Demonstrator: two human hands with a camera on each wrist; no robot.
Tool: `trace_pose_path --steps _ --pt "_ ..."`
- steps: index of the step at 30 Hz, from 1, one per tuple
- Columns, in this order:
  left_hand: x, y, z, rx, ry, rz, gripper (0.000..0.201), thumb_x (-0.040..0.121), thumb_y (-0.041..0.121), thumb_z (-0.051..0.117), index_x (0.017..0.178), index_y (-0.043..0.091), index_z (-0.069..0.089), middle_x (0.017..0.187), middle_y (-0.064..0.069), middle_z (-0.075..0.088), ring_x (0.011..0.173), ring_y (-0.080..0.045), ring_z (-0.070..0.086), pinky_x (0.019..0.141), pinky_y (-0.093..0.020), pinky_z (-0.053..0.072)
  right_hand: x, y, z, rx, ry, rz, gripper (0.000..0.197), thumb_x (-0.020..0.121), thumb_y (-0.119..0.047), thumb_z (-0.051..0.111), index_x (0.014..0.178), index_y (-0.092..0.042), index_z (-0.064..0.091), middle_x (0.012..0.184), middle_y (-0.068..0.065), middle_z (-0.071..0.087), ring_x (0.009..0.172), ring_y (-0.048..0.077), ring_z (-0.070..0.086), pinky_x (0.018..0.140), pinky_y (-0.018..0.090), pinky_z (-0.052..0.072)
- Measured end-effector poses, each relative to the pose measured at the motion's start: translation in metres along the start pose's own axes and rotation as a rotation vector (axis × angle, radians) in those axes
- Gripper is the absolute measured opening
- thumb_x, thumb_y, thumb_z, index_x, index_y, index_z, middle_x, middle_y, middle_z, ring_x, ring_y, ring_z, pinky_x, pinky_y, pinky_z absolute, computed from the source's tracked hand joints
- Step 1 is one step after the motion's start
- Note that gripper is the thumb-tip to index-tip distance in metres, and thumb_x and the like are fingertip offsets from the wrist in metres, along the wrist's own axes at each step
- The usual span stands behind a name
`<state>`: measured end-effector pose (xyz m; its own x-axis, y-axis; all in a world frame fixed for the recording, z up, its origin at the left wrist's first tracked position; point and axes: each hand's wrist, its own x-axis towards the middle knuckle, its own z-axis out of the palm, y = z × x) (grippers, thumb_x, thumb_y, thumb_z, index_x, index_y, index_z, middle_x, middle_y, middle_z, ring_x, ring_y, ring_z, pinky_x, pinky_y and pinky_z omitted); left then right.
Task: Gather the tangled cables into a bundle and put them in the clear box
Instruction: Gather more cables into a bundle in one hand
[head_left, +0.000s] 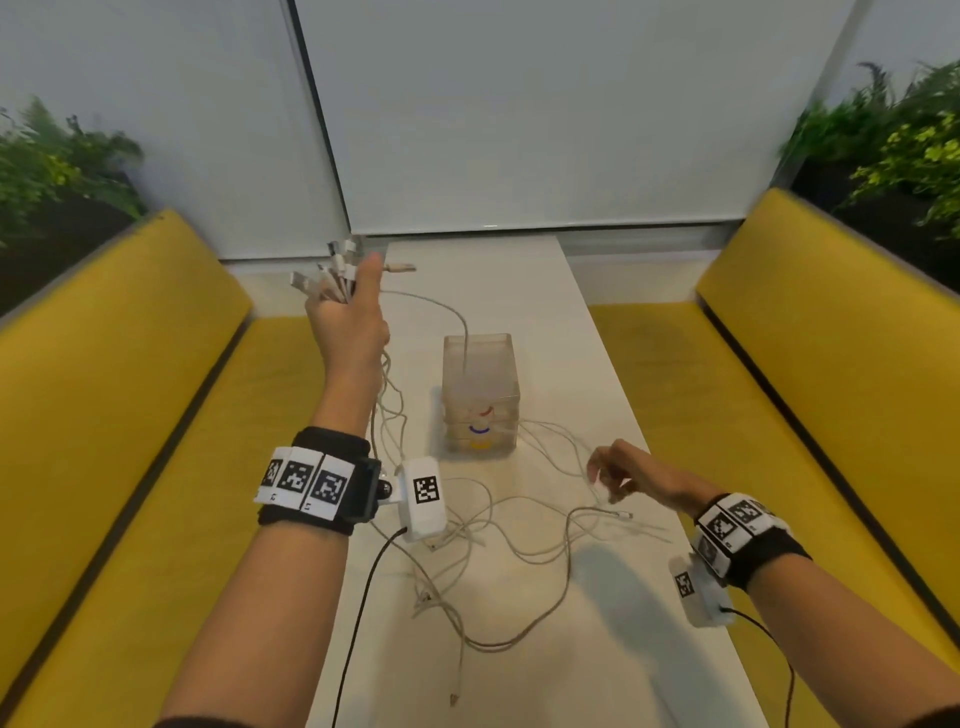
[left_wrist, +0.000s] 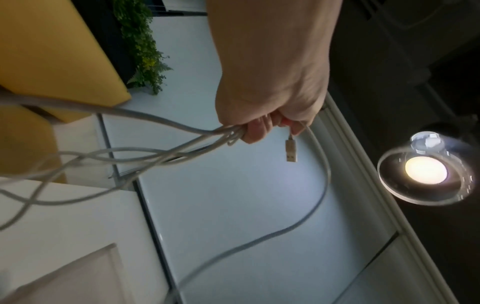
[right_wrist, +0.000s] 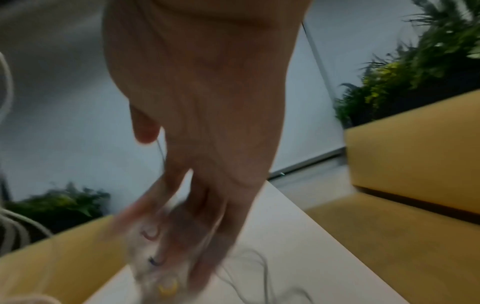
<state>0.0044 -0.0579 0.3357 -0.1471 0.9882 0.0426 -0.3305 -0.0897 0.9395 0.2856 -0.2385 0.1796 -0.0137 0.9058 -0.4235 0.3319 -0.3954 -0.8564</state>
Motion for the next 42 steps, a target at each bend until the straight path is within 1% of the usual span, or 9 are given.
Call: trace_pose_path --steps 2,5,10,18,26,31,35,39,42 --pt "-0.006 -0.006 0.002 0.021 -0.071 -0.034 0.038 0.087 0.032 0.076 0.099 0.015 0.044 0.064 0.003 0.044 0.042 -0.005 0.033 0.038 -0.021 0.028 0.003 -0.010 0.001 -0.081 -0.266 0.158 0.068 0.095 -0.043 0.021 0.107 0.002 0.071 0.095 0.015 0.066 0.090 0.025 0.058 0.092 0.034 0.047" --pt "-0.009 -0.008 0.005 0.039 -0.186 -0.026 0.041 0.088 0.033 0.075 0.100 0.006 0.047 0.054 0.005 0.044 0.036 -0.005 0.031 0.037 -0.021 0.026 0.012 -0.016 -0.004 -0.331 -0.379 0.314 0.038 0.089 -0.030 0.048 0.113 -0.016 0.075 0.120 0.004 0.070 0.113 0.017 0.063 0.101 0.031 0.050" --pt "-0.008 -0.014 0.002 -0.001 -0.433 -0.134 0.041 0.098 0.026 0.060 0.065 0.020 0.038 0.050 0.005 0.026 0.038 -0.008 0.020 0.037 -0.020 0.015 0.040 0.010 -0.015 -0.618 0.076 0.157 0.034 0.091 -0.003 0.046 0.090 -0.021 0.075 0.100 0.004 0.072 0.086 0.016 0.066 0.071 0.022 0.053" --pt "-0.008 -0.051 -0.008 0.163 -0.694 -0.313 0.039 0.100 0.012 0.029 0.062 0.016 0.027 0.048 0.002 0.021 0.036 -0.009 0.016 0.035 -0.014 0.014 0.101 0.091 0.015 -0.856 0.227 0.100 0.030 0.095 -0.007 0.051 0.117 -0.015 0.071 0.122 0.007 0.068 0.114 0.022 0.061 0.096 0.027 0.045" --pt "-0.010 -0.059 -0.007 0.289 -0.641 -0.344 0.033 0.095 0.004 0.030 0.063 0.014 0.030 0.050 0.003 0.023 0.040 -0.010 0.016 0.037 -0.017 0.013 0.115 0.108 0.023 -1.100 0.145 0.160 0.029 0.099 -0.029 0.048 0.109 -0.015 0.072 0.112 0.003 0.070 0.111 0.024 0.058 0.094 0.026 0.040" --pt "-0.006 -0.066 -0.006 0.277 -0.630 -0.336 0.033 0.099 0.006 0.031 0.068 0.014 0.030 0.051 0.002 0.028 0.041 -0.011 0.018 0.035 -0.019 0.018 0.114 0.101 0.014 -0.969 0.244 0.101 0.018 0.096 -0.025 0.049 0.108 -0.021 0.061 0.104 0.010 0.064 0.100 0.030 0.054 0.078 0.033 0.038" --pt "-0.008 -0.070 -0.007 0.306 -0.630 -0.338 0.038 0.100 0.009 0.034 0.062 0.014 0.031 0.054 -0.001 0.025 0.043 -0.013 0.017 0.038 -0.023 0.013 0.107 0.084 0.010 -1.040 0.237 0.004 0.019 0.098 -0.023 0.045 0.115 -0.025 0.056 0.104 0.003 0.062 0.104 0.025 0.052 0.085 0.037 0.037" --pt "-0.009 -0.070 -0.011 0.311 -0.632 -0.336 0.040 0.100 0.009 0.034 0.060 0.015 0.031 0.055 -0.002 0.024 0.043 -0.013 0.017 0.039 -0.024 0.011 0.098 0.072 0.006 -0.822 0.041 0.028 0.022 0.101 -0.019 0.043 0.100 -0.027 0.064 0.100 0.006 0.058 0.100 0.029 0.059 0.084 0.032 0.043" --pt "-0.010 -0.069 -0.012 0.306 -0.636 -0.335 0.039 0.100 0.009 0.034 0.061 0.014 0.032 0.056 -0.002 0.024 0.043 -0.013 0.017 0.037 -0.022 0.014 0.089 0.058 0.004 -0.647 -0.034 0.093 0.018 0.102 -0.018 0.039 0.099 -0.015 0.057 0.104 0.005 0.057 0.099 0.024 0.054 0.085 0.032 0.040"
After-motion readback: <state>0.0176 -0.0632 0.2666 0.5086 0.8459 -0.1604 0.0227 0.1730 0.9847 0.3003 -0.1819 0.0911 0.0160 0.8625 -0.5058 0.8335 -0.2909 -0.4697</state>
